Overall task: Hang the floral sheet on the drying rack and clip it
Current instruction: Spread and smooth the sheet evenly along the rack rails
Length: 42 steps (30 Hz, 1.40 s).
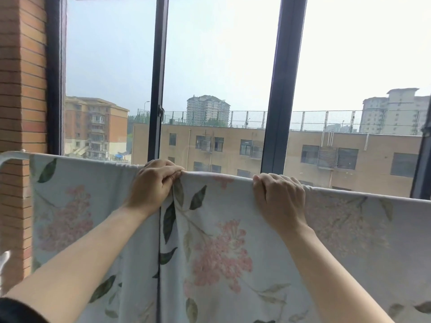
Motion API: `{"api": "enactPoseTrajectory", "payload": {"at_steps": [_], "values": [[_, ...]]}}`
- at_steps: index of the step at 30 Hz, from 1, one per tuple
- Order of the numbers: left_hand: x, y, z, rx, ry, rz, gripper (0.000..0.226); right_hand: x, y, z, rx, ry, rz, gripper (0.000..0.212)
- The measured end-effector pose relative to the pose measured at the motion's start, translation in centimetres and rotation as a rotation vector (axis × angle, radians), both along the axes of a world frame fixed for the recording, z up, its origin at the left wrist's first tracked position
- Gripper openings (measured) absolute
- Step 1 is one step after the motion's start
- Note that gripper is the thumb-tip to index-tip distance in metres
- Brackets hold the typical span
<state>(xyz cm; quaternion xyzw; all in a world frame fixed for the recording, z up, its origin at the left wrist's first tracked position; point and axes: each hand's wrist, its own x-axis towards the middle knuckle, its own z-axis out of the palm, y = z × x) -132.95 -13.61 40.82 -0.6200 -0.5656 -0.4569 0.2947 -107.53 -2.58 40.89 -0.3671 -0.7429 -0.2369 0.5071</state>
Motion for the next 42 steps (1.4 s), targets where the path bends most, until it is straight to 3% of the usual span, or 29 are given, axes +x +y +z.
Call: {"api": "enactPoseTrajectory", "payload": {"at_steps": [16,21,28,35,42], "values": [[-1.0,-0.2,-0.3,0.024,-0.003,0.043,0.029,-0.5,0.7,-0.4,0.079,0.027,-0.002,0.040],[-0.5,0.7,-0.4,0.048,-0.002,0.053,0.027,-0.2,0.6,0.3,0.003,0.051,-0.012,0.041],[-0.5,1.3,-0.4,0.037,-0.011,0.045,0.021,-6.6,-2.4,2.0,-0.096,-0.136,0.225,0.034],[-3.3,-0.2,0.0,-0.017,0.028,-0.067,0.030,-10.8,-2.4,0.1,0.023,0.020,0.102,0.040],[-7.2,-1.6,0.0,-0.015,0.086,-0.084,0.035,-11.0,-2.5,0.1,0.130,0.039,0.021,0.039]]}}
